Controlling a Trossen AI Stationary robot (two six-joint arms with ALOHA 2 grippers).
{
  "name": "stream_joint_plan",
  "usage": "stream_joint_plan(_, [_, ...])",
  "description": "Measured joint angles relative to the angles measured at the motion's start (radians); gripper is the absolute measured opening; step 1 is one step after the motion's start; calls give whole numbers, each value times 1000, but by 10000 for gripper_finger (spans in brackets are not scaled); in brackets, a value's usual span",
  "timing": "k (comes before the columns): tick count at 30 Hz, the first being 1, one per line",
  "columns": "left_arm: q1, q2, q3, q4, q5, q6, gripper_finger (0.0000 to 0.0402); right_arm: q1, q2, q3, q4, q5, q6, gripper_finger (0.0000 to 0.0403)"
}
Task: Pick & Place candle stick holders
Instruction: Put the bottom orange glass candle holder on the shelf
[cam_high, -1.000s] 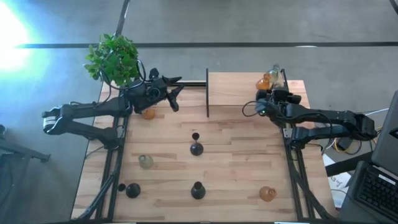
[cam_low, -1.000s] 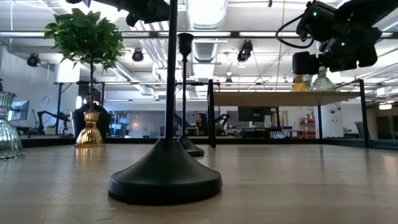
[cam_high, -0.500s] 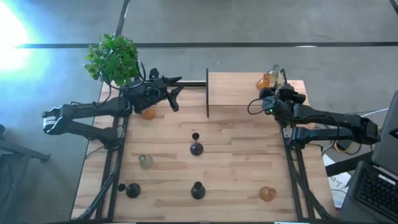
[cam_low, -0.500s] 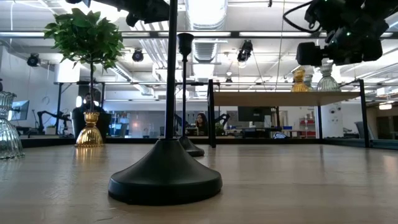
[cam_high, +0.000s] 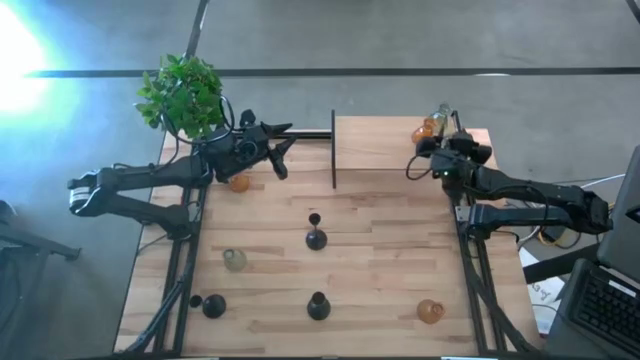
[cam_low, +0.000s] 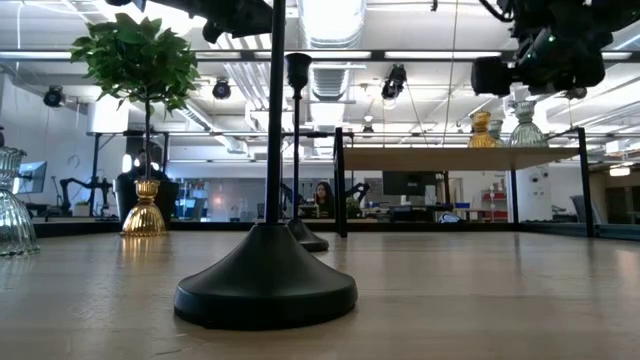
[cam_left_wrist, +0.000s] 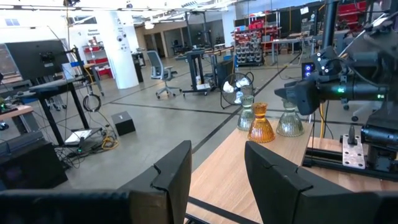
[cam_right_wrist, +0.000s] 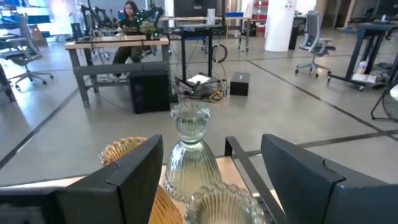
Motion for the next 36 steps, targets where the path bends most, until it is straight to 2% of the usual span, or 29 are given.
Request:
stream_joint_plan(6, [0,0,0,0,0,-1,154,0,-28,0,212,-5,-224,270])
stream_joint_plan(10, [0,0,4,5,0,-1,154,0,-62,0,494,-25,-523,270])
stream_joint_plan(15, [0,0,4,12,0,-1,154,28,-97,0,937,-126,-930,270])
stream_joint_plan(18, [0,-1,4,16,0,3,154,84,-128,1,1048,-244,-1007,267])
stream_joint_plan(21, [0,-2,4,18,0,27,154,174,-170,34,956,-411,-948,255])
stream_joint_plan(24, [0,-2,8,16,0,31,154,251,-190,121,737,-660,-806,238])
stream_joint_plan(27, [0,-2,14,18,0,32,154,293,-169,257,454,-839,-608,223])
stream_joint_plan(32, [0,-2,18,17,0,32,154,325,-61,506,13,-1080,-343,205])
stream_joint_plan(36, [0,-3,24,15,0,31,154,338,43,682,-286,-1209,-204,194])
